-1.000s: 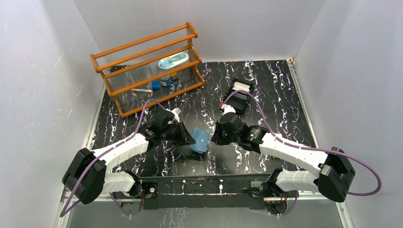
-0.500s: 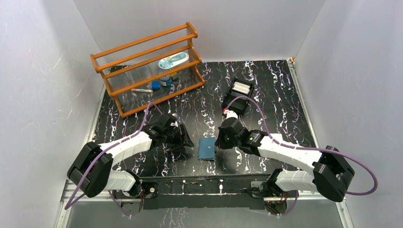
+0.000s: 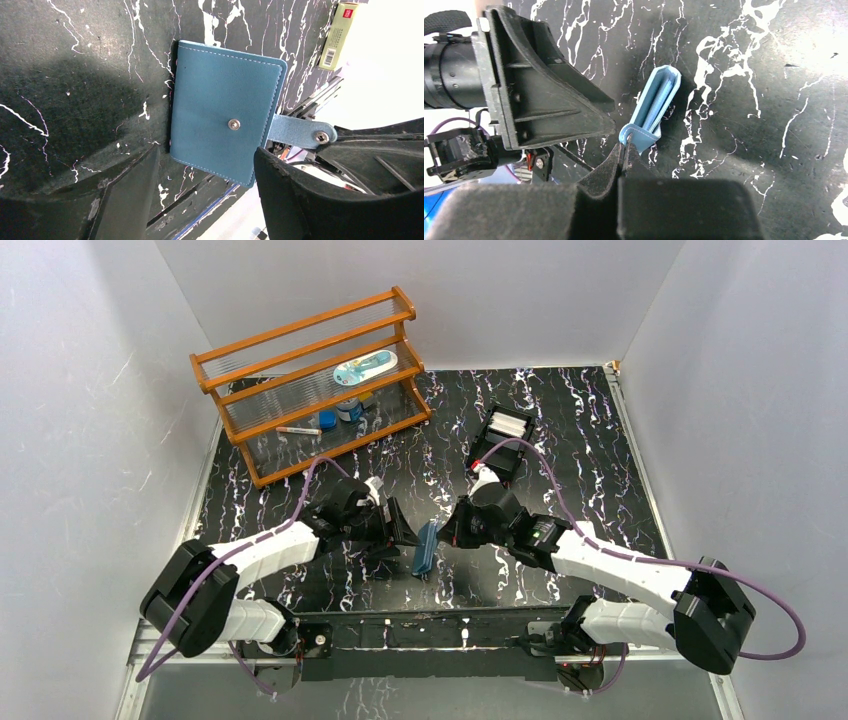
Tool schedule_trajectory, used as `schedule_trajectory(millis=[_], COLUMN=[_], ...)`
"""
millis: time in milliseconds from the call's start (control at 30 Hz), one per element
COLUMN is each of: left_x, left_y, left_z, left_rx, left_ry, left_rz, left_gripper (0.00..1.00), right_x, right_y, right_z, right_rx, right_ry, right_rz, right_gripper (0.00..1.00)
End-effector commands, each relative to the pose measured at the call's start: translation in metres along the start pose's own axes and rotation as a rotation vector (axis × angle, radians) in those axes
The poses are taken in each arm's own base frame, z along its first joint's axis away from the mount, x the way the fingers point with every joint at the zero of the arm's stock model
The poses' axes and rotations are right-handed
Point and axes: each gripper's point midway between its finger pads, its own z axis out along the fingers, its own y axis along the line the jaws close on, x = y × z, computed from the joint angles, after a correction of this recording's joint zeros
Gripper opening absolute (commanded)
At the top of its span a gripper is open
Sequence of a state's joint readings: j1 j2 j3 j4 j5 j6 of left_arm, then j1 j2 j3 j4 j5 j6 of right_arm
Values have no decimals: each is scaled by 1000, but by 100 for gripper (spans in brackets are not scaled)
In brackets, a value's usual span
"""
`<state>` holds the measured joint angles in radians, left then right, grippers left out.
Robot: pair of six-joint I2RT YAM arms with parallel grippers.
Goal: Put the credit cards into the card holder
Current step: Open the card holder at the center of the board.
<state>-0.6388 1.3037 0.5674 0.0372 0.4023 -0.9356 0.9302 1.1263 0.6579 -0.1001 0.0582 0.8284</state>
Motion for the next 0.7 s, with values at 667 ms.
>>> schedule_trajectory(millis=[667], left_x=[-4], left_y=[-18], left_z=[-22], left_rx=[43], left_ry=[-40], left_rz=[43], left_gripper=[71], right_x=[-32], right_y=[46], right_z=[-2], right_rx=[-115], right_ry=[-57], right_rz=[76], right_gripper=[0])
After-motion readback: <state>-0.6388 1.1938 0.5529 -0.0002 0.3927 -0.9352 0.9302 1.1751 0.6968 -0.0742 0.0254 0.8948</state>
